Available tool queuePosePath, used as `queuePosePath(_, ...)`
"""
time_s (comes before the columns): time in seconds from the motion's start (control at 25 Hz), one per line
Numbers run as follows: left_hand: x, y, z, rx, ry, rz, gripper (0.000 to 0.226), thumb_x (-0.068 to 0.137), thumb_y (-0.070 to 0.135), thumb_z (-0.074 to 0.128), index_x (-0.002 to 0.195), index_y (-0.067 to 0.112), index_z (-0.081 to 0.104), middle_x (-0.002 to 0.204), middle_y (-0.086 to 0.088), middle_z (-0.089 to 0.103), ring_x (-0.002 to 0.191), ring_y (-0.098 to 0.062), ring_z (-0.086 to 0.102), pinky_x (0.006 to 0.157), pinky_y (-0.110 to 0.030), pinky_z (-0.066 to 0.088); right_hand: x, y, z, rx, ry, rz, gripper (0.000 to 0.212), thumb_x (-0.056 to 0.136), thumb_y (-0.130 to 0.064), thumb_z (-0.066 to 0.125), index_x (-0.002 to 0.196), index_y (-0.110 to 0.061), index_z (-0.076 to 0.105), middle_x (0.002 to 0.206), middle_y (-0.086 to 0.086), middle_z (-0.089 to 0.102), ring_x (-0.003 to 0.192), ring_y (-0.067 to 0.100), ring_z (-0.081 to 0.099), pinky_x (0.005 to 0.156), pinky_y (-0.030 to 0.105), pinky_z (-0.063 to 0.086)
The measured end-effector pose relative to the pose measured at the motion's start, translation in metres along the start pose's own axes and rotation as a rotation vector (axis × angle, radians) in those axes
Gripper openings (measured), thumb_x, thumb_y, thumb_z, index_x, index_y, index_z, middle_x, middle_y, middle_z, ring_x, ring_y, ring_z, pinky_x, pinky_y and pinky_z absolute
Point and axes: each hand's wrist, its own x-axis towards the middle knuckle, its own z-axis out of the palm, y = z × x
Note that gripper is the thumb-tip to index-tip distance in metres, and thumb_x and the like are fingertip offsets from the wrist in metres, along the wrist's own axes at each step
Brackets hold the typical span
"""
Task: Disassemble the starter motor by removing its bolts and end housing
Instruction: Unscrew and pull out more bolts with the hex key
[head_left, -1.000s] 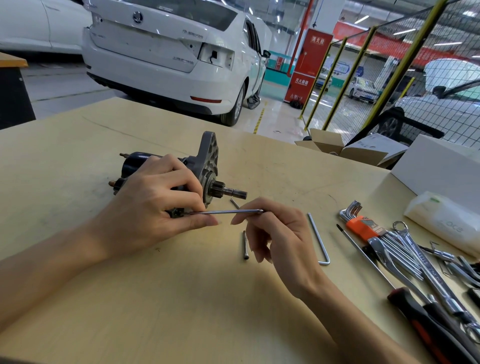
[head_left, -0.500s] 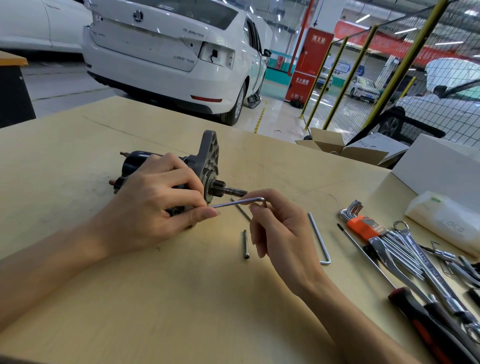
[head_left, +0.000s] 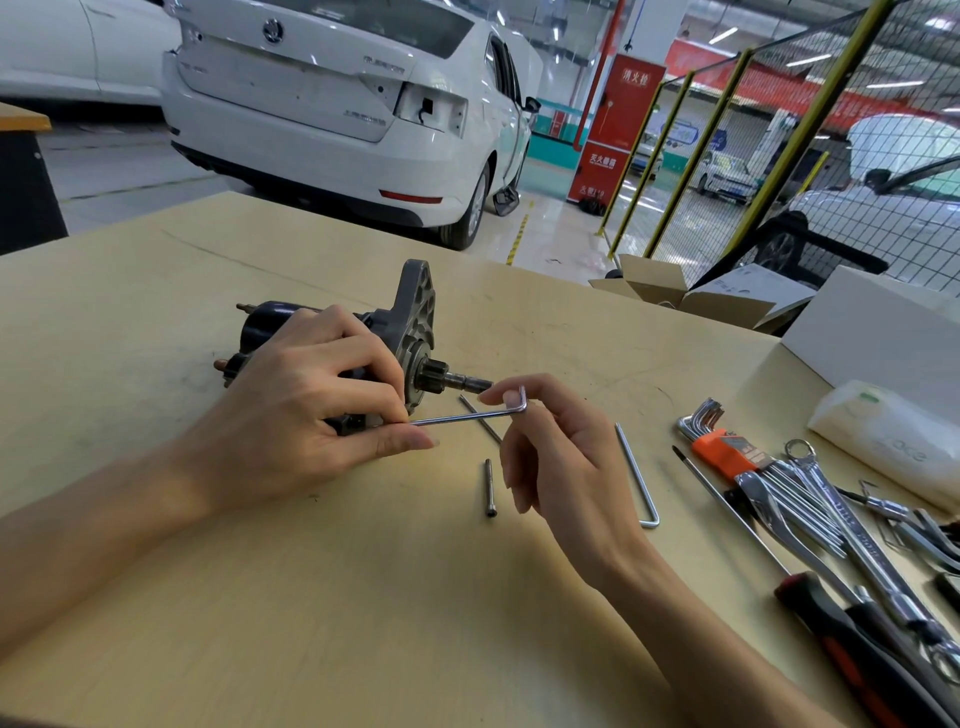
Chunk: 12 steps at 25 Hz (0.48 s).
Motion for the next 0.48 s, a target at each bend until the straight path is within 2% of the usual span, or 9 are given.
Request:
queuePosePath(0.08, 0.0, -0.0002, 0.0001, -0.003, -0.004, -0.001, 0.034, 0.085, 0.05, 0.064, 0.069, 0.022, 0.075, 0.084, 0.01, 0.065, 0.086, -0.018, 0.055, 0.074, -0.045, 0.042, 0.0002, -0.0007, -0.0009, 0.064, -0.017, 0.003, 0.035, 0.104, -0.024, 0.041, 0.085, -0.009, 0.067, 0.049, 0.007, 0.051, 0.039, 0.015, 0.042, 0.042, 0.018, 0.034)
queuePosePath(0.2, -0.0004, -0.0005, -0.0003, 0.008, -0.009, 0.011, 0.034, 0.084, 0.05, 0.064, 0.07, 0.022, 0.075, 0.084, 0.009, 0.065, 0.087, -0.019, 0.056, 0.074, -0.045, 0.043, -0.0007, -0.0027, -0.0026, 0.138, -0.109, 0.03, 0.059, 0.099, -0.044, 0.036, 0.064, -0.006, 0.064, 0.044, 0.009, 0.048, 0.038, 0.016, 0.042, 0.043, 0.018, 0.035)
queuePosePath(0.32, -0.0002, -0.0005, -0.0012, 0.013, -0.011, 0.013, 0.034, 0.085, 0.05, 0.063, 0.07, 0.022, 0.075, 0.084, 0.009, 0.066, 0.087, -0.02, 0.057, 0.073, -0.045, 0.043, -0.0032, -0.0027, -0.0001, 0.06, -0.183, 0.02, 0.06, 0.1, -0.042, 0.045, 0.059, -0.001, 0.058, 0.043, 0.008, 0.047, 0.038, 0.013, 0.042, 0.044, 0.016, 0.035)
queuePosePath(0.48, 0.0001, -0.0008, -0.0007, 0.035, -0.007, 0.014, 0.033, 0.083, 0.05, 0.065, 0.073, 0.02, 0.074, 0.084, 0.009, 0.066, 0.086, -0.021, 0.057, 0.072, -0.046, 0.044, -0.0029, -0.0004, 0.0018, 0.014, -0.164, 0.009, 0.055, 0.097, -0.039, 0.047, 0.062, 0.003, 0.052, 0.044, 0.01, 0.045, 0.037, 0.011, 0.04, 0.043, 0.015, 0.034)
